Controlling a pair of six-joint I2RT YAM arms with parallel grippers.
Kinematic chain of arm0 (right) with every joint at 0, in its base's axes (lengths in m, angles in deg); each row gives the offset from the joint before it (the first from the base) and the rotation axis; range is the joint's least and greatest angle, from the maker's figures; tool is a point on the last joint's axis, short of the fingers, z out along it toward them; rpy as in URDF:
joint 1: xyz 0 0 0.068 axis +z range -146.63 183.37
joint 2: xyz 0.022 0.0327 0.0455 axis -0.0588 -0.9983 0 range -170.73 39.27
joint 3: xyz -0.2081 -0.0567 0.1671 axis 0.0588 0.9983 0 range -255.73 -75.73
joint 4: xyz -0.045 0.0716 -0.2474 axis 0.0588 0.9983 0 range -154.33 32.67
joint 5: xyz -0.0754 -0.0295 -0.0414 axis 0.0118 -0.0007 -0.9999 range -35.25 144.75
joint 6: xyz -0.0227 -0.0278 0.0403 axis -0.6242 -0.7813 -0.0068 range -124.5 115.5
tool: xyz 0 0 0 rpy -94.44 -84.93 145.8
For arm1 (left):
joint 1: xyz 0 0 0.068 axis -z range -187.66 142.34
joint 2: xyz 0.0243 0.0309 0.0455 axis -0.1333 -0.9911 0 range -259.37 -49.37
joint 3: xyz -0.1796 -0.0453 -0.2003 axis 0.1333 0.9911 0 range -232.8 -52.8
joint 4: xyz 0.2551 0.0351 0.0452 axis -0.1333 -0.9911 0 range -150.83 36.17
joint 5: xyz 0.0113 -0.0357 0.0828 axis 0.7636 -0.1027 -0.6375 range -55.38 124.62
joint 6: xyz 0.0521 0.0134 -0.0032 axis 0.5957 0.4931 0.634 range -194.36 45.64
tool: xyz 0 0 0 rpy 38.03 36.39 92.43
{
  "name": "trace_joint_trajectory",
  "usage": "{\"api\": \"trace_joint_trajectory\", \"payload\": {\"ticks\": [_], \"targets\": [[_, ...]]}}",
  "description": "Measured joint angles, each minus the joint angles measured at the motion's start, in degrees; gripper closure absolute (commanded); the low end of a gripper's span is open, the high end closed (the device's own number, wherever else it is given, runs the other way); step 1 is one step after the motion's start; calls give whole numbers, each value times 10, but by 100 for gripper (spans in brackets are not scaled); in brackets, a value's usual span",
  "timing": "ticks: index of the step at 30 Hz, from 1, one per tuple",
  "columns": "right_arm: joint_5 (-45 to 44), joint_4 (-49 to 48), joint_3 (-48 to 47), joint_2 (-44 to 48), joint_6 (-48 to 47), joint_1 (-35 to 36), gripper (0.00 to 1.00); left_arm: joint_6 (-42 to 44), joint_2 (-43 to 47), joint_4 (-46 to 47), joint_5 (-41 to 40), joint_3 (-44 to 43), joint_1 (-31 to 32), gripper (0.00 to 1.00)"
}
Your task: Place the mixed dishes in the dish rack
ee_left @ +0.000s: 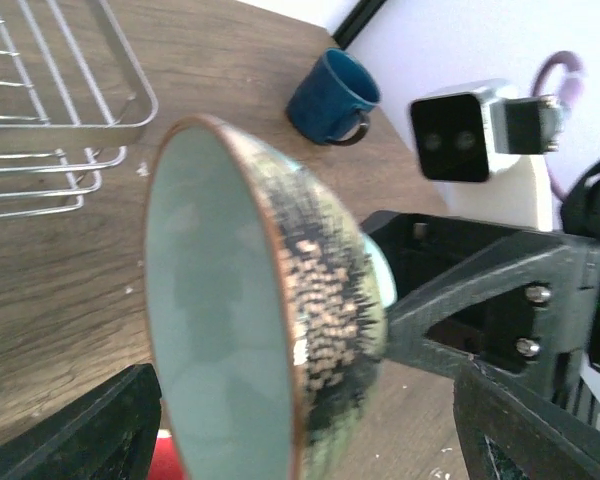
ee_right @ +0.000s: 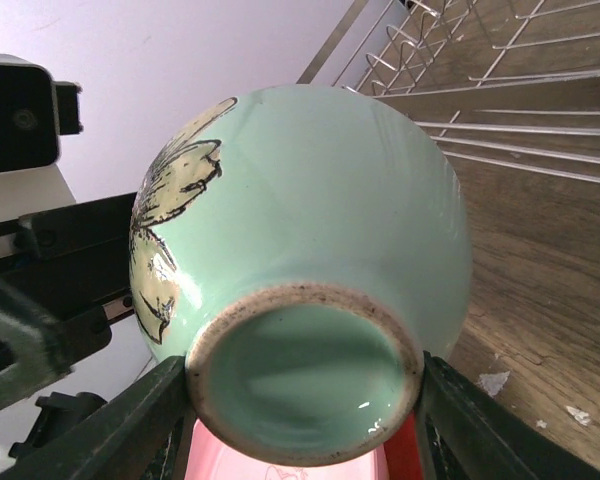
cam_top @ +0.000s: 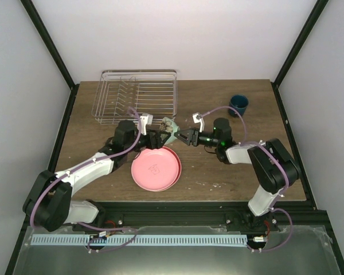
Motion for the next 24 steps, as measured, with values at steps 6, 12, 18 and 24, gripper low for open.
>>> {"api": "trace_joint_trajectory", "payload": {"ticks": [6,12,18,24], "targets": [[-16,41,-1,28,-21,-1,43,1,3,-35,-45,0,-2,16],[-44,120,-16,52,-58,-2,43,19,56,-106,-111,-2,-13,14],[-76,215,-61,64,-90,-2,43,45,124,-188,-169,-15,-48,13],[-110,304,-151,57,-115,1,43,61,176,-249,-193,-16,-88,12]]}}
